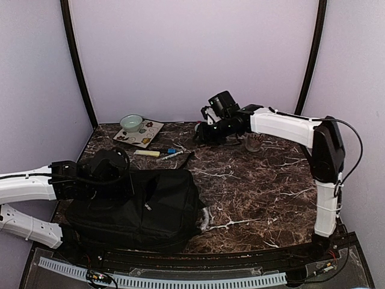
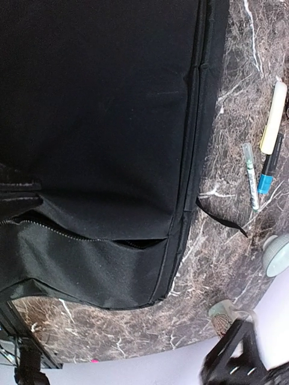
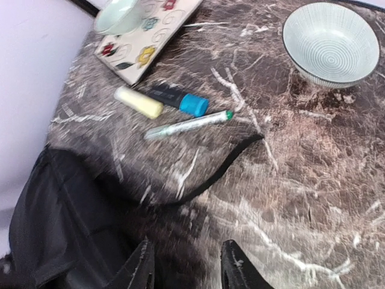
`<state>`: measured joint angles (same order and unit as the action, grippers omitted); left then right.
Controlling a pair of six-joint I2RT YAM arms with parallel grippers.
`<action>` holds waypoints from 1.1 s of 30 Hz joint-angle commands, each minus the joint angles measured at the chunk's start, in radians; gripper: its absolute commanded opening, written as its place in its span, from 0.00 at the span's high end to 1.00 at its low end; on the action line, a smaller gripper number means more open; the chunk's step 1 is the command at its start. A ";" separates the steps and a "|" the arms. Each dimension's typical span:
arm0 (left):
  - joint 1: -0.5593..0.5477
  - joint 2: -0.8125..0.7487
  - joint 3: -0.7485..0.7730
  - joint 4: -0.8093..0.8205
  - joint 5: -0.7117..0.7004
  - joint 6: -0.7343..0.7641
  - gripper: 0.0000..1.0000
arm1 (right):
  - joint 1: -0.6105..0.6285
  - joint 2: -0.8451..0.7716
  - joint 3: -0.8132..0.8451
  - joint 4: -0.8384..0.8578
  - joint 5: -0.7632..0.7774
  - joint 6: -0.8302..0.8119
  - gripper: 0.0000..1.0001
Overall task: Pack the student bag
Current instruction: Move the pen to the center of the board.
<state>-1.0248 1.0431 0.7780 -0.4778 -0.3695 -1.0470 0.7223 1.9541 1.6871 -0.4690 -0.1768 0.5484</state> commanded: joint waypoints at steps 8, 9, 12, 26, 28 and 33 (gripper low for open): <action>0.047 -0.039 0.002 -0.056 0.223 0.316 1.00 | 0.105 0.551 0.683 -0.186 0.177 0.184 0.46; 0.048 -0.037 0.005 -0.063 0.220 0.314 1.00 | 0.108 0.569 0.690 -0.169 0.178 0.192 0.45; 0.047 -0.037 0.005 -0.068 0.221 0.294 1.00 | 0.118 0.584 0.642 -0.060 0.149 0.170 0.42; 0.048 -0.055 0.034 -0.124 0.215 0.258 1.00 | 0.117 0.661 0.590 0.394 -0.064 0.237 0.71; 0.048 -0.046 0.053 -0.143 0.212 0.256 1.00 | 0.105 0.702 0.592 0.447 -0.086 0.283 0.77; 0.047 -0.054 0.062 -0.164 0.208 0.243 1.00 | 0.071 0.825 0.707 0.445 -0.133 0.390 0.83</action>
<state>-0.9791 1.0073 0.8036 -0.5915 -0.1574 -0.7937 0.8276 2.6705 2.3329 -0.0860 -0.2584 0.8421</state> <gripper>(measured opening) 0.016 0.175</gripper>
